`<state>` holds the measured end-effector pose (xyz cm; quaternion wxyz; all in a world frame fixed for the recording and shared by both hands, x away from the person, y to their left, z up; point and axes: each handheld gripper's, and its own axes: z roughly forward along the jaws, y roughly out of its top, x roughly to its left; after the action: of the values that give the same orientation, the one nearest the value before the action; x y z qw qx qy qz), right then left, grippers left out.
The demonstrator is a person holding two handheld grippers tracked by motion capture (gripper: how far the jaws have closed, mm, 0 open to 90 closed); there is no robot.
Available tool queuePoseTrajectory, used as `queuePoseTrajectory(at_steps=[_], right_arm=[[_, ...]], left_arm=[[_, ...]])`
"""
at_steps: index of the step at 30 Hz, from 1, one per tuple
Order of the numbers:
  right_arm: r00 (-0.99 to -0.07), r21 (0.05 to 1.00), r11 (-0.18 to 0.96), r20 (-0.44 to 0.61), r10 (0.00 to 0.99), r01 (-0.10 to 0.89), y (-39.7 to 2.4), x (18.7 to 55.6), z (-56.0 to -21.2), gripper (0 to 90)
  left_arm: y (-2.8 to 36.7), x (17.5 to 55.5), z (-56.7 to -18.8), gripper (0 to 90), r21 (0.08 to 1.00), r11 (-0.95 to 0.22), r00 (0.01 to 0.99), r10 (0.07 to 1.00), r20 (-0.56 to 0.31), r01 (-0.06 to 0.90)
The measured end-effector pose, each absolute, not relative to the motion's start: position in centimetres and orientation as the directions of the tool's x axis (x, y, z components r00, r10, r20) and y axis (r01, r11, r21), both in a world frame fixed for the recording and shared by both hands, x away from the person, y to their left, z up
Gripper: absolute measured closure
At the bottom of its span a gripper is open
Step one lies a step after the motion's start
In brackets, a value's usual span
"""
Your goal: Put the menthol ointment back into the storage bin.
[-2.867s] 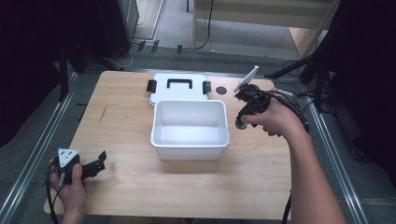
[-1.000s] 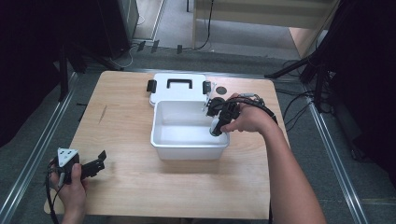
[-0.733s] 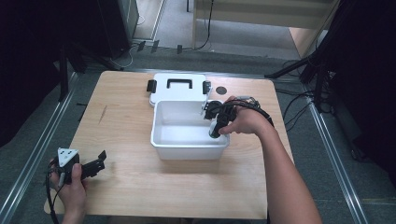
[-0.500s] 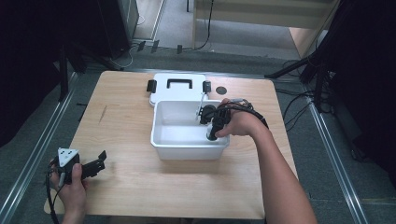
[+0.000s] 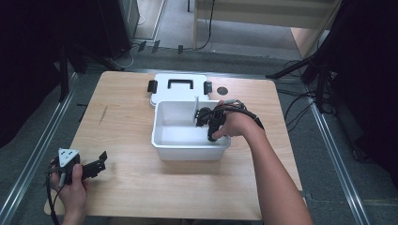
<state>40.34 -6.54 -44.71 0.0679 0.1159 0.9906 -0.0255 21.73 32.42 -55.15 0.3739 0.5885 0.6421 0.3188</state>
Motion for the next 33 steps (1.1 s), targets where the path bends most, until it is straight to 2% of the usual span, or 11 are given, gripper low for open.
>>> queuePoseTrajectory(at_steps=[3, 11, 19, 28, 29, 31, 33], right_arm=[[-0.965, -0.074, 0.972, -0.161, 0.207, 0.221, -6.3, 40.2, -44.9, 51.0], [-0.967, -0.085, 0.975, -0.173, 0.189, 0.206, -6.2, 40.1, -45.0, 50.1], [-0.966, -0.084, 0.976, -0.179, 0.185, 0.202, -6.3, 40.1, -45.0, 56.2], [-0.969, -0.051, 0.979, -0.164, 0.187, 0.198, -6.4, 40.2, -44.6, 49.9], [-0.963, -0.020, 0.974, -0.157, 0.218, 0.224, -6.5, 40.1, -43.8, 46.7], [-0.964, -0.006, 0.976, -0.157, 0.216, 0.220, -6.6, 40.1, -43.5, 46.2], [-0.953, 0.029, 0.967, -0.166, 0.253, 0.251, -6.9, 40.0, -42.1, 40.5]], left_arm=[[32.4, 21.7, -55.2, 0.0, 0.850, 0.103, -0.028, 0.994, -0.103, 0.517], [32.5, 21.8, -55.2, 0.0, 0.850, 0.110, -0.029, 0.993, -0.111, 0.515], [32.5, 21.8, -55.2, 0.0, 0.849, 0.111, -0.026, 0.993, -0.114, 0.517], [32.4, 21.8, -55.2, 0.0, 0.848, 0.109, -0.025, 0.993, -0.112, 0.519], [32.4, 21.8, -55.2, 0.0, 0.848, 0.107, -0.028, 0.994, -0.109, 0.519], [32.4, 21.8, -55.2, 0.0, 0.848, 0.107, -0.028, 0.994, -0.109, 0.519], [32.4, 21.9, -55.2, 0.0, 0.849, 0.107, -0.028, 0.994, -0.109, 0.518]])
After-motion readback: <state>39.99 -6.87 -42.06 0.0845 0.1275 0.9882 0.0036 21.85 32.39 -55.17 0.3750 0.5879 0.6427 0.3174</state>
